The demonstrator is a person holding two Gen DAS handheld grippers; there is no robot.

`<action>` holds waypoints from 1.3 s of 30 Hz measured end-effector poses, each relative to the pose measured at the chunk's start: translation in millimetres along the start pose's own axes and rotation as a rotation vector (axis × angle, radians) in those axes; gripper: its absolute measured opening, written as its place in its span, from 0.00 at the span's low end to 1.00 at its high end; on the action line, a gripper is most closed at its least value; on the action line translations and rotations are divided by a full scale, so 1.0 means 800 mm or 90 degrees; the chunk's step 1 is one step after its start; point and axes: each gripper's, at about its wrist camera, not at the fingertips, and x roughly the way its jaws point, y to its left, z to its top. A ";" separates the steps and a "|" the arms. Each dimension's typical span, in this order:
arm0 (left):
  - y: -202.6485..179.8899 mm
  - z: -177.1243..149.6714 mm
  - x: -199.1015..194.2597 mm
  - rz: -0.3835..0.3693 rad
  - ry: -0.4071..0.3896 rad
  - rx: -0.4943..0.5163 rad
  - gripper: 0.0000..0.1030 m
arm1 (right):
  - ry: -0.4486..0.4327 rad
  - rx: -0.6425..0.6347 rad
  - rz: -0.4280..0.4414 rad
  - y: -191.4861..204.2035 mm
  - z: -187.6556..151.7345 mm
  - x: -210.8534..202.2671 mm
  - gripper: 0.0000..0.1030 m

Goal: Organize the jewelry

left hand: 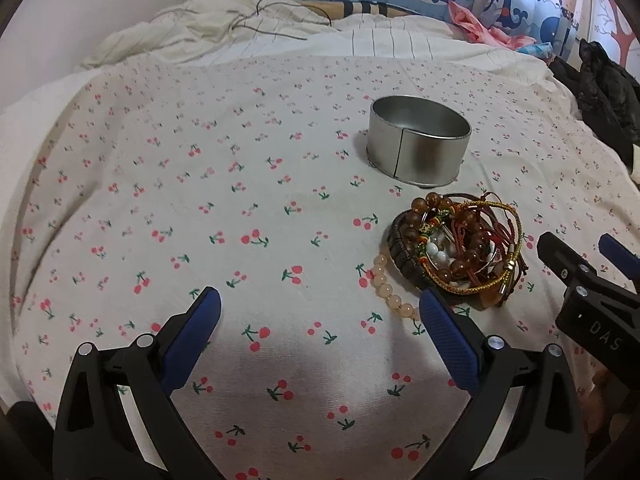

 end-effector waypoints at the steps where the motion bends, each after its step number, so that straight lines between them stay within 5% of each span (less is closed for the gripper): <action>1: 0.000 0.000 0.001 -0.001 0.002 -0.002 0.93 | 0.000 0.000 0.000 0.000 0.000 0.000 0.93; 39: -0.013 0.003 -0.010 0.017 -0.006 0.020 0.93 | 0.000 0.001 -0.001 0.000 -0.001 0.000 0.93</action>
